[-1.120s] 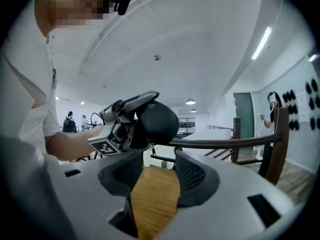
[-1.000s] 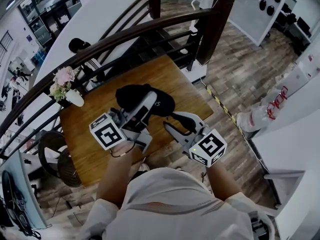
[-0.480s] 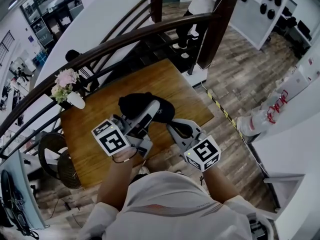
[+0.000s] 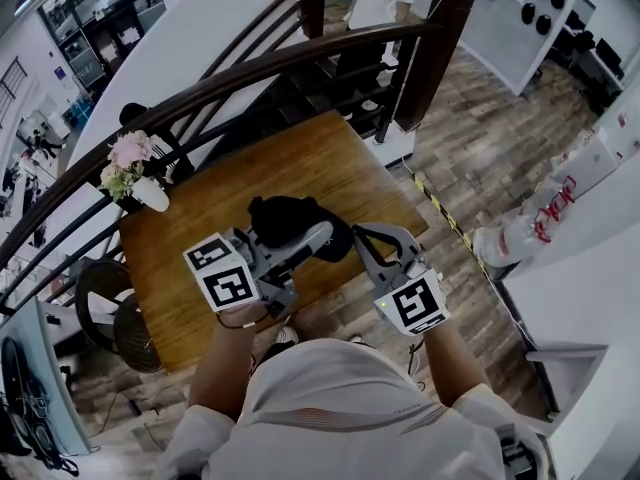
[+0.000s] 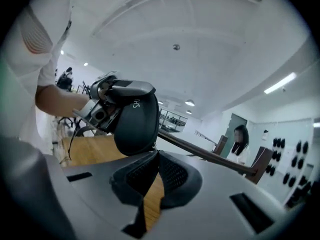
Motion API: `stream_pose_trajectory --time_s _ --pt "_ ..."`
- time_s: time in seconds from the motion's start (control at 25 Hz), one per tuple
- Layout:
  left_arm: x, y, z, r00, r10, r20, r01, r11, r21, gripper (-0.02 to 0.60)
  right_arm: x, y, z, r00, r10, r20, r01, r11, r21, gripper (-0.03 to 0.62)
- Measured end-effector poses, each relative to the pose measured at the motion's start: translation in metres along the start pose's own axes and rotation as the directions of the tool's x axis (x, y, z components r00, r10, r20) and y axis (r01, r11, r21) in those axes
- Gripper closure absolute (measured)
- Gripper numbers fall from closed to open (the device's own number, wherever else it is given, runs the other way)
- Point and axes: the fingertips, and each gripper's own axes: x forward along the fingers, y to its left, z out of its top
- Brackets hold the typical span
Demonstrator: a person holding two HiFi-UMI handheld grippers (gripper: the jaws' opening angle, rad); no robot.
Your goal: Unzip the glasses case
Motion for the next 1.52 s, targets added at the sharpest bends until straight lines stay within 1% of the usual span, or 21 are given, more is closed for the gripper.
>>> stream_pose_trajectory --time_s 0.16,0.28,0.44,0.52,0.6,0.72,0.76,0.8,0.96,1.12,1.16,1.32,1.36,1.4,1.52 --pt "0.004 0.001 -0.016 0.994 -0.028 -0.104 0.03 0.999 0.017 0.328 0.001 0.005 -0.008 0.999 0.006 -0.042 -0.013 0.988 -0.153 0.543" --pt "0.007 0.0 -0.034 0.979 -0.041 -0.2 0.049 0.998 0.038 0.328 0.001 0.01 -0.012 0.998 0.028 -0.063 -0.042 0.971 -0.236 0.543" --pt "0.006 -0.002 -0.066 0.943 -0.053 -0.33 0.08 0.994 0.069 0.327 0.0 0.023 -0.016 0.995 0.061 -0.081 -0.082 0.954 -0.289 0.542" --pt "0.005 -0.002 -0.081 0.915 -0.051 -0.401 0.095 0.991 0.09 0.327 0.003 0.027 -0.015 0.994 0.074 -0.084 -0.097 0.946 -0.309 0.543" --pt "0.003 -0.001 -0.1 0.872 -0.04 -0.488 0.114 0.986 0.123 0.327 0.004 0.03 -0.013 0.993 0.084 -0.085 -0.108 0.937 -0.331 0.543" --pt "-0.001 0.004 -0.132 0.789 0.003 -0.614 0.143 0.971 0.189 0.327 0.008 0.032 -0.006 0.993 0.09 -0.081 -0.114 0.915 -0.387 0.543" --pt "-0.003 0.007 -0.141 0.763 0.021 -0.646 0.15 0.966 0.209 0.327 0.009 0.032 -0.003 0.992 0.091 -0.083 -0.117 0.903 -0.413 0.543" --pt "-0.005 0.009 -0.149 0.742 0.036 -0.669 0.155 0.962 0.223 0.325 0.01 0.034 -0.001 0.992 0.093 -0.087 -0.123 0.888 -0.442 0.543" --pt "-0.012 0.012 -0.165 0.684 0.06 -0.727 0.167 0.957 0.237 0.325 0.011 0.041 0.002 0.987 0.108 -0.122 -0.158 0.818 -0.553 0.542" --pt "-0.024 0.017 -0.181 0.598 0.091 -0.796 0.191 0.949 0.252 0.325 0.013 0.052 0.002 0.978 0.129 -0.165 -0.206 0.739 -0.641 0.54" --pt "-0.027 0.018 -0.184 0.58 0.1 -0.809 0.195 0.947 0.256 0.325 0.014 0.055 0.003 0.976 0.134 -0.173 -0.215 0.721 -0.659 0.539" --pt "-0.033 0.029 -0.191 0.517 0.125 -0.847 0.218 0.937 0.271 0.325 0.021 0.061 0.003 0.968 0.149 -0.2 -0.249 0.654 -0.715 0.537" --pt "-0.035 0.031 -0.195 0.495 0.127 -0.86 0.226 0.936 0.268 0.325 0.023 0.063 0.001 0.965 0.154 -0.212 -0.261 0.64 -0.723 0.537" --pt "-0.037 0.033 -0.2 0.467 0.129 -0.875 0.235 0.936 0.264 0.325 0.023 0.065 -0.002 0.961 0.16 -0.225 -0.275 0.626 -0.73 0.536" --pt "-0.044 0.037 -0.214 0.372 0.139 -0.918 0.271 0.93 0.25 0.325 0.024 0.073 -0.01 0.945 0.186 -0.268 -0.326 0.575 -0.75 0.536"
